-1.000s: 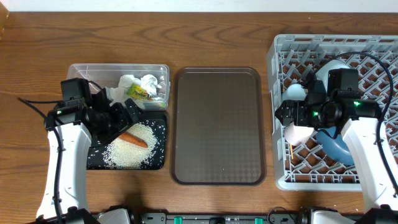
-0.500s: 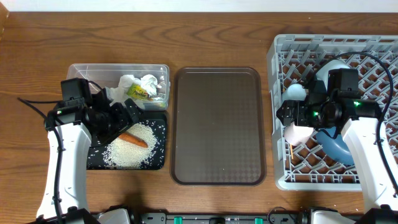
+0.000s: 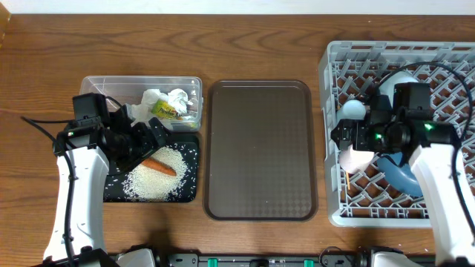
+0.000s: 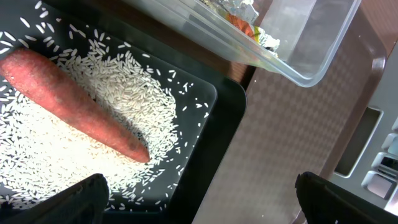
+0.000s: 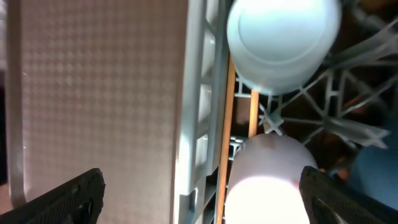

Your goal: Sort waste into correct bins and load items into the dishwasher rack

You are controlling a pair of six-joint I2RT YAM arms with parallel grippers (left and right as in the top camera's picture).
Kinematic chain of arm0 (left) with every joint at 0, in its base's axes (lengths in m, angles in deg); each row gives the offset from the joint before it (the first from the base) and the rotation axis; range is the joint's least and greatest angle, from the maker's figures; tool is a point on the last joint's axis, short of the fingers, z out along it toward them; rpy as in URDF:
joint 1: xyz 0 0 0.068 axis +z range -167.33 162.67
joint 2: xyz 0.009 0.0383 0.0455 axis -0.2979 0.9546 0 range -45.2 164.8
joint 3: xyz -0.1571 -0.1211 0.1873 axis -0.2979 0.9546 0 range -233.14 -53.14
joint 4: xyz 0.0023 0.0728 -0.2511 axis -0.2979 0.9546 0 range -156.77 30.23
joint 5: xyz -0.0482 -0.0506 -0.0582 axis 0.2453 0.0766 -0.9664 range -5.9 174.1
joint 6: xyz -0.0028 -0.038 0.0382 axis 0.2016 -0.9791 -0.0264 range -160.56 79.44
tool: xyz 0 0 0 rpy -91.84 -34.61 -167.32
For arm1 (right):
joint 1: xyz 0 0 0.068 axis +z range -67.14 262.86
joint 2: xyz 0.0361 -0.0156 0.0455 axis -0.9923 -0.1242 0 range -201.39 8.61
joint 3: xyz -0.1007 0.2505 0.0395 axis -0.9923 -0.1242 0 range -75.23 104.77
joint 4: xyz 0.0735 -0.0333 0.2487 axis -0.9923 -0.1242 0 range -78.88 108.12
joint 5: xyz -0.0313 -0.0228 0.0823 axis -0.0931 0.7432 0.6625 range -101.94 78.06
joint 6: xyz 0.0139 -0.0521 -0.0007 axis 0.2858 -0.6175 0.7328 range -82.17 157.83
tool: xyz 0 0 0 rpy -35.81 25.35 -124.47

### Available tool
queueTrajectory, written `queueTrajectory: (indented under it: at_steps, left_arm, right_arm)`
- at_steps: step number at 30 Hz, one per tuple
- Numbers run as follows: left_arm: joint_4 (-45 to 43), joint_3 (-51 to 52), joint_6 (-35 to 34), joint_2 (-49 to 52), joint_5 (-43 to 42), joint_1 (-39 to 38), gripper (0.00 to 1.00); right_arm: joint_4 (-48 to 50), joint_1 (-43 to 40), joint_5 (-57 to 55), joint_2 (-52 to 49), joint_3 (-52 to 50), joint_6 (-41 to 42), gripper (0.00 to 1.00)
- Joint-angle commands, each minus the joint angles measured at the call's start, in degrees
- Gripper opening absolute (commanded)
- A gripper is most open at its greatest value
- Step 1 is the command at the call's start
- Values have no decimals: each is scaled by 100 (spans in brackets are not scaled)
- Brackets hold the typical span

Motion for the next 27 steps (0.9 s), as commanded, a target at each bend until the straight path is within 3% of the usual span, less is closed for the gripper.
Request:
queueTrajectory:
  at_steps: [1,27]
  left_arm:
    - [20,22,-48,9,-11,26,99]
    - [20,22,-48,11,-11,26,99]
  right_arm:
    - [-2,50,-17,645,55,-66,99]
    - [-96,103,-15,5276,33,-66,99]
